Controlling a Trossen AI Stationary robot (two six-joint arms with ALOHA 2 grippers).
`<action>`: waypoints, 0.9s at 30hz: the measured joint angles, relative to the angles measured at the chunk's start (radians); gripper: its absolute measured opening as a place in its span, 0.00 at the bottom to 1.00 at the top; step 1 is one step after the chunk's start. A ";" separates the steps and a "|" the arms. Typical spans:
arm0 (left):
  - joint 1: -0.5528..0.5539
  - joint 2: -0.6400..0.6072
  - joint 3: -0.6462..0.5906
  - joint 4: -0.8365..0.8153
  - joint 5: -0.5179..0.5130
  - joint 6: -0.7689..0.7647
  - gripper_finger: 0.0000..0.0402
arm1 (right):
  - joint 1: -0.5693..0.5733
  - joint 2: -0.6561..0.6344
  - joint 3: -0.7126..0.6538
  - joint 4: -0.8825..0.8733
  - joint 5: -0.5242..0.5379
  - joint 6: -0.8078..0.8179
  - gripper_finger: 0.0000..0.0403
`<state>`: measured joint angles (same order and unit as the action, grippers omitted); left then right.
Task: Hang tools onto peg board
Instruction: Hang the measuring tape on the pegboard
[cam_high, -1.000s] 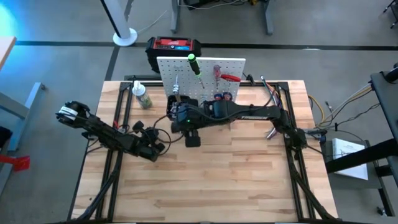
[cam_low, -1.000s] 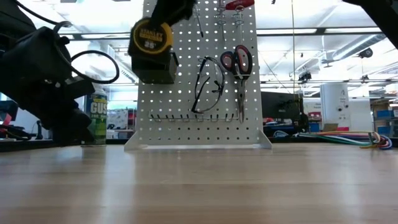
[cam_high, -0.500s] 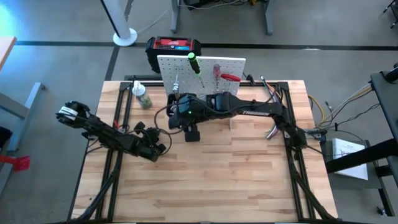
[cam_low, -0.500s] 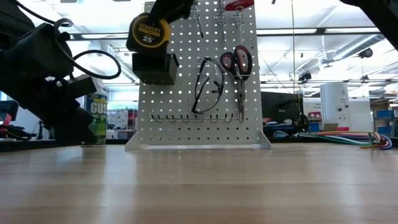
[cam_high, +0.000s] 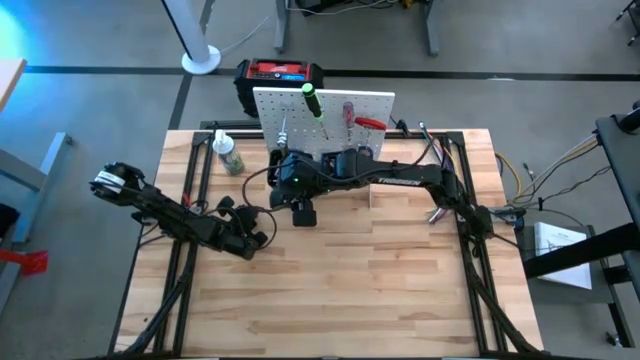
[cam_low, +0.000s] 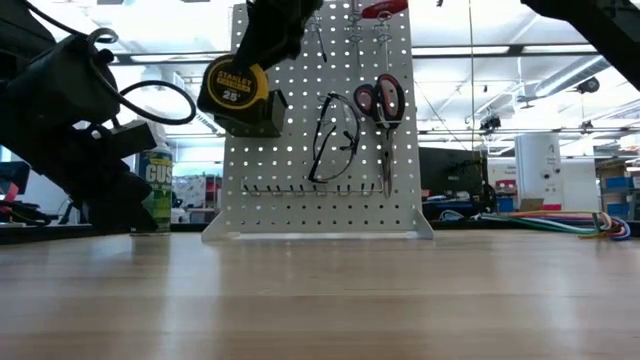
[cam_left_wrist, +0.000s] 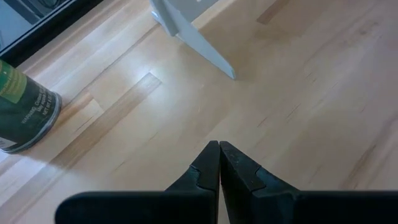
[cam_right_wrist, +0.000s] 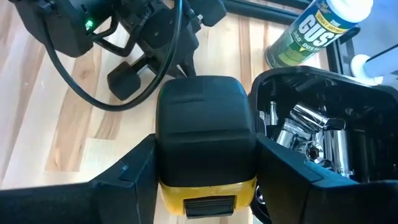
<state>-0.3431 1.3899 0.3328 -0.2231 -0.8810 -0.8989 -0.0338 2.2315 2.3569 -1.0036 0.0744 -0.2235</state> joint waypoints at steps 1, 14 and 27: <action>0.000 0.000 0.000 -0.001 0.002 0.000 0.00 | 0.000 0.003 0.000 -0.001 -0.005 -0.003 0.49; 0.000 0.000 0.000 0.003 0.009 0.000 0.00 | 0.007 -0.030 0.000 -0.008 -0.031 -0.011 0.78; -0.130 -0.029 -0.001 -0.060 -0.127 0.000 0.00 | 0.078 -0.156 -0.004 -0.054 0.009 0.128 0.82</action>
<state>-0.4736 1.3611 0.3321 -0.2829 -1.0076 -0.8988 0.0442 2.0753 2.3530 -1.0579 0.0832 -0.0954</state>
